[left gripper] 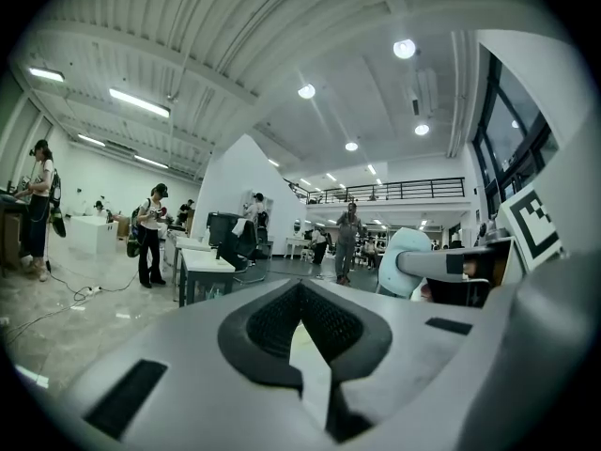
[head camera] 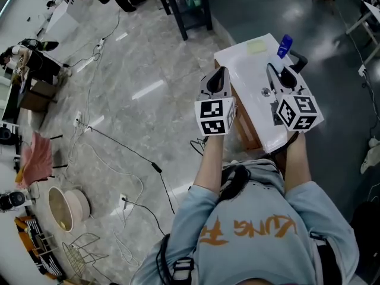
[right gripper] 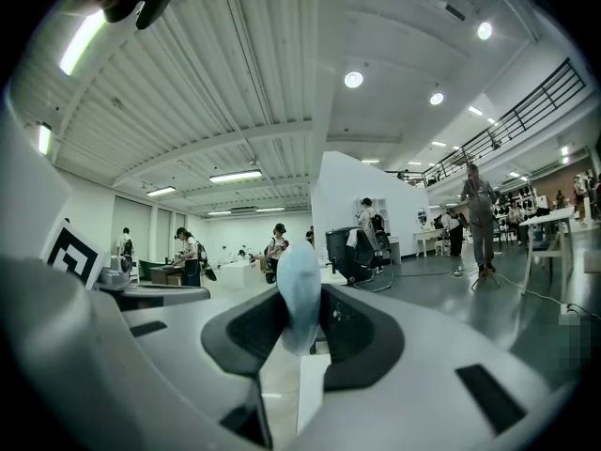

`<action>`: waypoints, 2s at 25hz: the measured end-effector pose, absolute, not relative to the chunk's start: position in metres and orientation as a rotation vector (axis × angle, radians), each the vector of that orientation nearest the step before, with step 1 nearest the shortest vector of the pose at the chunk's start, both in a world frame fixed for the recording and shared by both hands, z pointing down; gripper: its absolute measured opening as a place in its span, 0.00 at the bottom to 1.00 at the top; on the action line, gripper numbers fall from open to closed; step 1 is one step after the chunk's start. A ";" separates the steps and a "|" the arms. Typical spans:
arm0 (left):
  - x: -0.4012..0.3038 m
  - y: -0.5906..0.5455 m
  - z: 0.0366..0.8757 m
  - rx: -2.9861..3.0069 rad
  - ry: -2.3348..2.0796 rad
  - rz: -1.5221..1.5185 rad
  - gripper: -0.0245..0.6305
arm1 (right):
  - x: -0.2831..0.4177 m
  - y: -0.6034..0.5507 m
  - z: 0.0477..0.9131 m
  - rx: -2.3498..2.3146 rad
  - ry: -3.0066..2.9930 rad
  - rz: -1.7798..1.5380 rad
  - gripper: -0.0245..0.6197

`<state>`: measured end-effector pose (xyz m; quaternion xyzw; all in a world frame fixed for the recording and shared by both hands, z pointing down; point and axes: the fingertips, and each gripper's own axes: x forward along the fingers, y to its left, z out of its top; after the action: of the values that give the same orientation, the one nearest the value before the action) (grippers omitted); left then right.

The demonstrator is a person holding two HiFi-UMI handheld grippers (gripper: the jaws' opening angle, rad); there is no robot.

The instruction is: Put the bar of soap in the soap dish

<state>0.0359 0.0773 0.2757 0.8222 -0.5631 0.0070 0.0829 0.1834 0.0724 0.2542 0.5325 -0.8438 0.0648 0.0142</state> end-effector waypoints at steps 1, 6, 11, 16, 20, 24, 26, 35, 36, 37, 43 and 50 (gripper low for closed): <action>0.042 0.073 0.274 2.465 -1.672 0.028 0.07 | 0.191 0.068 0.252 1.673 -2.626 0.207 0.23; 0.031 0.047 0.280 2.504 -1.662 0.097 0.07 | 0.190 0.027 0.260 1.720 -2.646 0.255 0.23; -0.020 -0.011 0.305 2.473 -1.713 0.066 0.07 | 0.149 -0.026 0.282 1.696 -2.688 0.216 0.23; -0.054 -0.088 0.348 2.501 -1.669 0.087 0.07 | 0.112 -0.099 0.316 1.761 -2.705 0.247 0.23; -0.092 -0.135 0.373 2.463 -1.621 0.118 0.07 | 0.065 -0.139 0.351 1.718 -2.641 0.323 0.23; -0.112 -0.181 0.391 2.418 -1.611 0.088 0.07 | 0.044 -0.184 0.360 1.675 -2.608 0.308 0.23; -0.117 -0.197 0.406 2.401 -1.605 0.095 0.07 | 0.037 -0.204 0.369 1.670 -2.593 0.316 0.23; -0.131 -0.256 0.446 2.295 -1.535 0.053 0.07 | 0.021 -0.265 0.402 1.626 -2.472 0.392 0.23; -0.126 -0.261 0.451 2.294 -1.513 0.062 0.07 | 0.027 -0.269 0.407 1.634 -2.453 0.405 0.23; -0.118 -0.265 0.457 2.300 -1.487 0.075 0.07 | 0.034 -0.272 0.413 1.649 -2.434 0.421 0.23; -0.051 -0.284 0.475 2.390 -1.317 0.171 0.07 | 0.108 -0.280 0.433 1.828 -2.319 0.499 0.23; 0.051 -0.287 0.508 2.470 -1.102 0.318 0.07 | 0.206 -0.280 0.483 1.985 -2.187 0.702 0.23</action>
<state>0.0512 -0.2870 0.5080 0.8873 -0.3958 0.1142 0.2075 0.2062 -0.2805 0.4828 0.6529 -0.7195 0.2308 0.0529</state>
